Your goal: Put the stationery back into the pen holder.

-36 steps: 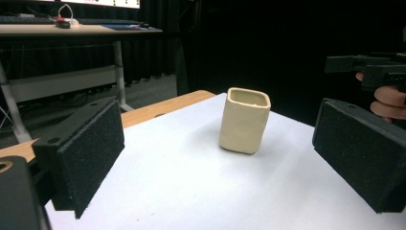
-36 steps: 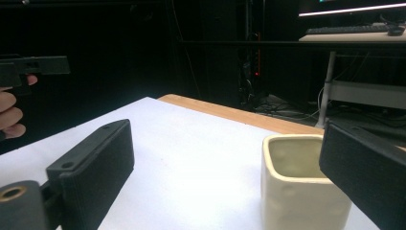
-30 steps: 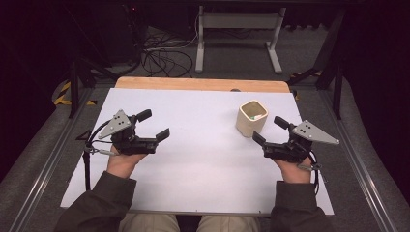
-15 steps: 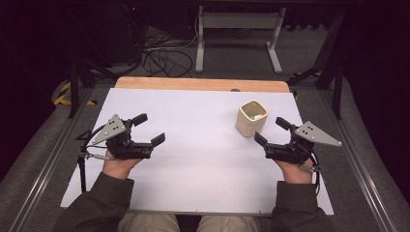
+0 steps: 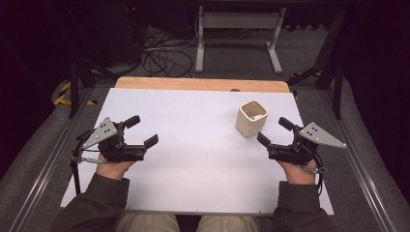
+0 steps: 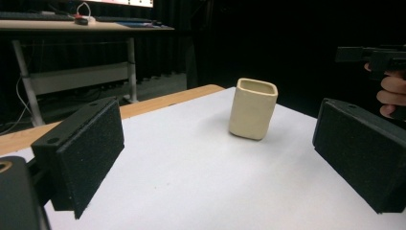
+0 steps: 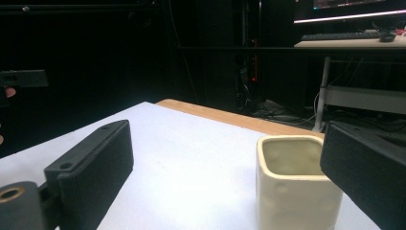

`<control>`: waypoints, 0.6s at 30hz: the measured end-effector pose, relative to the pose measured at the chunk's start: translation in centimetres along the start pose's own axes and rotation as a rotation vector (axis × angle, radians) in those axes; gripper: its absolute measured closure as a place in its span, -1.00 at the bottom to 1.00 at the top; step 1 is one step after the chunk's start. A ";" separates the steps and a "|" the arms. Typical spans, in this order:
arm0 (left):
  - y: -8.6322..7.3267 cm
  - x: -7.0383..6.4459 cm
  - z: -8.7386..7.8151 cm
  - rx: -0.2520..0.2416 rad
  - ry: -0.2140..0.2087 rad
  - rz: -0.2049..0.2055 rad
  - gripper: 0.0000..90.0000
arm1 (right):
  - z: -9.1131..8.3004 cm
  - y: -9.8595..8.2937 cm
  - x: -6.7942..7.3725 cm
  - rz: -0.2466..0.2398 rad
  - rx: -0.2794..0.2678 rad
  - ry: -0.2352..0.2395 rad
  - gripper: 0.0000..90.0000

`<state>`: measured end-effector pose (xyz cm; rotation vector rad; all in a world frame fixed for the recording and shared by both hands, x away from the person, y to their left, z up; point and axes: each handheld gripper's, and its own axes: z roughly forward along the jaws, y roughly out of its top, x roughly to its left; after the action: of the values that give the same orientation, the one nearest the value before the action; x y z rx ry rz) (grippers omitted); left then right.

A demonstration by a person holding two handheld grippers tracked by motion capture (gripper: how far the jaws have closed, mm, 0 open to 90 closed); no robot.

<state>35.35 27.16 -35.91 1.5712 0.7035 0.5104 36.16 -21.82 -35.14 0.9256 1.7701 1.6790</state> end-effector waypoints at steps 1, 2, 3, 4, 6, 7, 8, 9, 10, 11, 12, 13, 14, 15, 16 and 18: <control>-0.1 0.1 -0.2 -0.001 0.005 -0.003 -0.90 | 0.0 0.0 0.0 0.001 -0.002 -0.001 -0.89; -0.1 0.2 -0.4 0.000 0.008 -0.005 -0.90 | -0.1 0.0 0.0 0.000 -0.001 -0.002 -0.89; -0.1 0.3 -0.5 -0.004 0.010 -0.006 -0.90 | -0.1 0.0 -0.1 0.002 -0.001 -0.002 -0.89; -0.1 0.3 -0.7 -0.004 0.014 -0.004 -0.90 | -0.2 0.0 -0.1 0.002 -0.002 -0.003 -0.89; -0.1 0.5 -0.9 -0.008 0.017 -0.009 -0.90 | -0.2 0.0 -0.1 0.002 -0.003 -0.004 -0.89; -0.1 0.5 -0.9 -0.009 0.018 -0.010 -0.91 | -0.2 0.0 -0.1 0.002 -0.003 -0.004 -0.89; -0.1 0.5 -1.0 -0.009 0.018 -0.009 -0.91 | -0.3 0.0 -0.1 0.002 -0.003 -0.005 -0.89; -0.1 0.6 -1.1 -0.006 0.018 -0.011 -0.91 | -0.3 0.0 -0.1 0.002 -0.003 -0.005 -0.89; -0.1 0.6 -1.1 -0.006 0.018 -0.012 -0.91 | -0.3 0.0 -0.1 0.001 -0.003 -0.005 -0.89; -0.1 0.6 -1.2 -0.006 0.018 -0.012 -0.91 | -0.3 0.0 -0.1 0.002 -0.004 -0.006 -0.89; -0.1 0.6 -1.2 -0.008 0.018 -0.014 -0.91 | -0.3 0.0 0.0 0.002 -0.004 -0.005 -0.89; -0.2 0.6 -1.2 -0.010 0.019 -0.014 -0.91 | -0.3 0.0 0.0 0.000 -0.004 -0.006 -0.89; -0.1 0.7 -1.2 -0.009 0.019 -0.013 -0.91 | -0.3 0.0 0.0 0.001 -0.005 -0.006 -0.89; -0.1 0.7 -1.3 -0.011 0.021 -0.012 -0.91 | -0.3 0.0 -0.1 0.001 -0.004 -0.007 -0.89; -0.1 0.7 -1.4 -0.008 0.021 -0.012 -0.91 | -0.4 0.0 -0.1 0.001 -0.004 -0.007 -0.89; -0.1 0.8 -1.5 -0.009 0.021 -0.009 -0.91 | -0.5 0.0 -0.1 0.002 -0.005 -0.009 -0.89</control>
<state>34.88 28.80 -35.85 1.5552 0.7232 0.5238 35.88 -22.19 -35.07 0.9322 1.7588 1.6768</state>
